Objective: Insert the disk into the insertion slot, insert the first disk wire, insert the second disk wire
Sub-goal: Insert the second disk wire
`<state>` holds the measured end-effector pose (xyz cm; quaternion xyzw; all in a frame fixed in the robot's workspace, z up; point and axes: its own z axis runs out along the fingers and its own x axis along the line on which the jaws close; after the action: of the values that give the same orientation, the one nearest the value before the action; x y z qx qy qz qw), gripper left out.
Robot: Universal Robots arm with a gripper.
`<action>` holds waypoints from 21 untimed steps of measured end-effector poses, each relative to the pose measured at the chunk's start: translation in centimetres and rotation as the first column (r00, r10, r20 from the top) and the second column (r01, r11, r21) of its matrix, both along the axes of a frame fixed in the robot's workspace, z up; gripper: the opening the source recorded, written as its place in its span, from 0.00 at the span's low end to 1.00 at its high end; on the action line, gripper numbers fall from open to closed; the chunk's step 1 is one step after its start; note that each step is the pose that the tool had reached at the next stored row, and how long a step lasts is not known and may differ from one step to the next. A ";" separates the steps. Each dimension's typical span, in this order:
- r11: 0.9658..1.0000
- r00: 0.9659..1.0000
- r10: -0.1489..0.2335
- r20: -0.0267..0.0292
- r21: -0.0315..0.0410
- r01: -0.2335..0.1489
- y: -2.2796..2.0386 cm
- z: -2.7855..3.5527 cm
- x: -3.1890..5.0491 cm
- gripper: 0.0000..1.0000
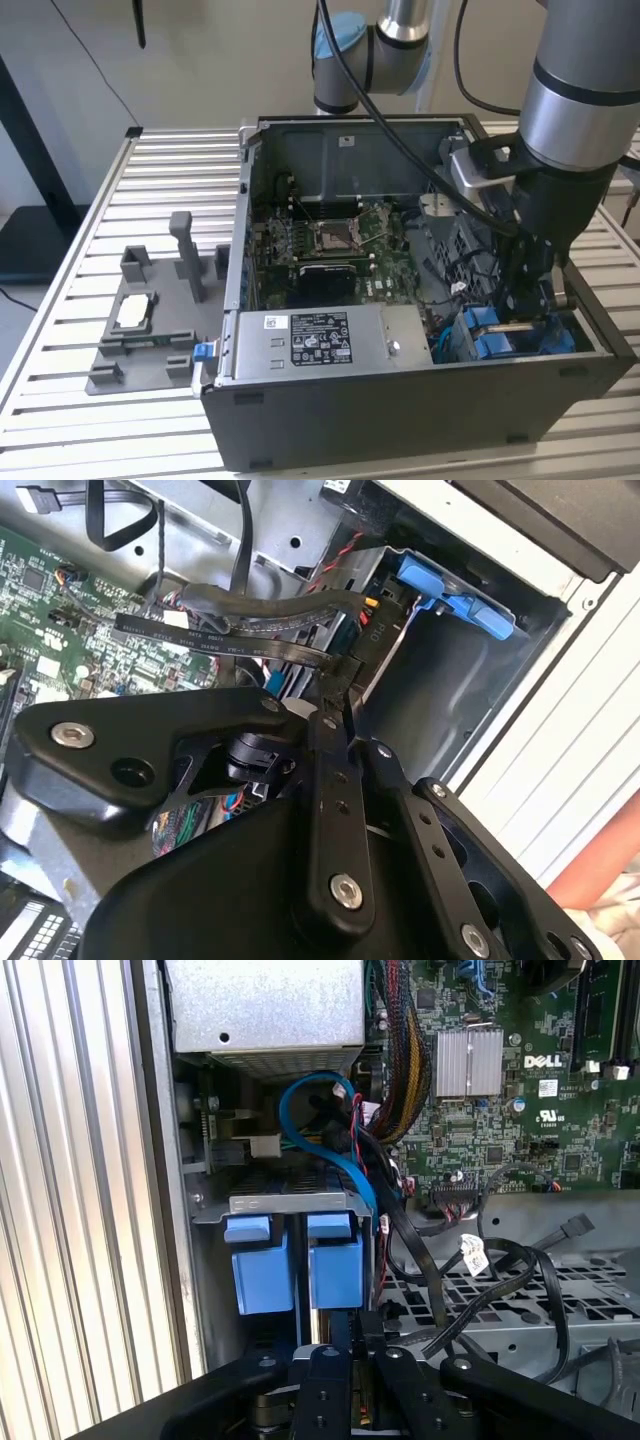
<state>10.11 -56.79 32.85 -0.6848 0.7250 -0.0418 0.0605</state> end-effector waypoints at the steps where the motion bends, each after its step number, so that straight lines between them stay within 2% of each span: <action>1: 1.000 1.000 0.000 0.000 0.000 0.000 0.00 0.01 0.00 0.16; 5: 1.000 1.000 0.000 0.000 0.000 0.000 0.00 0.03 0.00 0.17; 6: 1.000 1.000 0.000 0.000 0.000 0.000 0.00 0.06 0.00 0.24; 16: 1.000 1.000 0.000 0.000 0.000 0.000 0.00 0.85 0.00 0.24; 21: 1.000 1.000 0.000 0.000 -0.001 0.000 0.00 0.86 0.00 0.24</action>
<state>10.11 -56.79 33.71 -0.6848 0.7250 -0.0420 0.0603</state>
